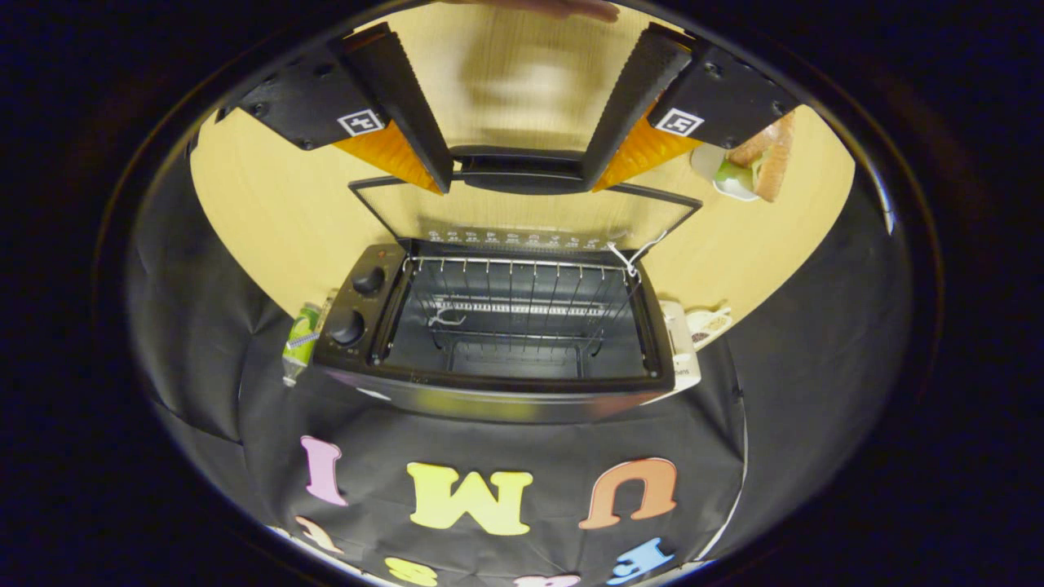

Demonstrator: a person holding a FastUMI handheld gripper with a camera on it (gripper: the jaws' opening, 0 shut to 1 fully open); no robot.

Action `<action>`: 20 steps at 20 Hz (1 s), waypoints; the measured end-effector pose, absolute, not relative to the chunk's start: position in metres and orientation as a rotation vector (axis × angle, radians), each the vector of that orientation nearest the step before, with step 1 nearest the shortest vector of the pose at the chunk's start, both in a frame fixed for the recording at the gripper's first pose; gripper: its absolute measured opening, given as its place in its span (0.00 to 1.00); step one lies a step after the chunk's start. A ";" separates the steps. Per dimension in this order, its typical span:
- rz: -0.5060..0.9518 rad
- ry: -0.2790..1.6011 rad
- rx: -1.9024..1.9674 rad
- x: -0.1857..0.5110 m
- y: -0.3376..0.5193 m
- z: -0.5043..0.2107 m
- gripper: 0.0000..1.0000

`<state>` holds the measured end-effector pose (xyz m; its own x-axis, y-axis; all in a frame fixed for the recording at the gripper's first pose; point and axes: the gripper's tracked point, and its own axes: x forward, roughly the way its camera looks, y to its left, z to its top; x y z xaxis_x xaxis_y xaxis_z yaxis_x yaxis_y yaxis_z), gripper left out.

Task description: Open the toaster oven, put the food inside, and close the toaster oven door.

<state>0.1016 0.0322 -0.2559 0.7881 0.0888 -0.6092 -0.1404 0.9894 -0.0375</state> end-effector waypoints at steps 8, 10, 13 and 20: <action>0.139 0.716 -0.014 0.108 0.027 -0.265 1.00; 0.193 0.707 0.019 0.103 0.035 -0.256 1.00; 0.304 0.747 0.129 0.087 0.057 -0.246 0.99; 0.559 1.048 0.427 0.032 0.113 -0.229 0.94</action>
